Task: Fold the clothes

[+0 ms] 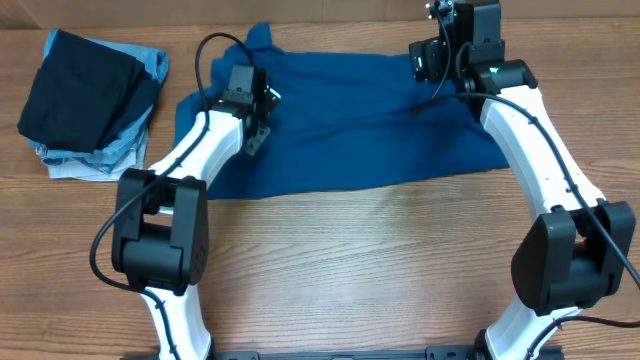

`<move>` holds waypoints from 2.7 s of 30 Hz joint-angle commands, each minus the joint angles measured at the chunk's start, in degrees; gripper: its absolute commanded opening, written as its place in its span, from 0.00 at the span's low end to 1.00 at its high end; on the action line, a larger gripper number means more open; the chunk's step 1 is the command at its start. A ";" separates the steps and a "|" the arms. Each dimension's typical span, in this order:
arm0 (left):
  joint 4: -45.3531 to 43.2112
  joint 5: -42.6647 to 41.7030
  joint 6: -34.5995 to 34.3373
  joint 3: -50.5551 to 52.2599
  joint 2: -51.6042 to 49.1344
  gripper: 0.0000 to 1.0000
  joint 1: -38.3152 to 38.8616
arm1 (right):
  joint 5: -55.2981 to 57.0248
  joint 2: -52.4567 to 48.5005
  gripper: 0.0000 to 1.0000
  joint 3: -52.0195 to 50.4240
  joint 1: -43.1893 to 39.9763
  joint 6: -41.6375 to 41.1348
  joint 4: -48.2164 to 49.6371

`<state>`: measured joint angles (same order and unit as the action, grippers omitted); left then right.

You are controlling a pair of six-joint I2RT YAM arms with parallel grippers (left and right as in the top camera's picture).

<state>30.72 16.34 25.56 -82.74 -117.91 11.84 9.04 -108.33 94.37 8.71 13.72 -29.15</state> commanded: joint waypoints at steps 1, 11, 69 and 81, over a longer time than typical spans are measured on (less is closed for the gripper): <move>-3.15 0.66 2.29 0.42 -1.70 0.04 -0.57 | 0.37 0.22 1.00 0.39 0.15 -0.46 0.50; 11.30 1.90 -31.50 -21.49 1.88 0.09 -0.57 | 0.37 0.22 1.00 0.39 0.15 -0.46 0.50; 14.08 -2.86 -33.94 -30.53 2.40 1.00 -0.57 | 0.37 0.22 1.00 0.39 0.15 -0.46 0.50; 14.10 -2.86 -33.94 -30.53 2.05 1.00 -1.53 | 0.37 0.22 1.00 0.39 0.15 -0.46 0.50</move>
<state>44.84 13.89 -7.57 -112.64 -116.29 11.11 9.04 -108.33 94.37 8.71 13.72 -29.12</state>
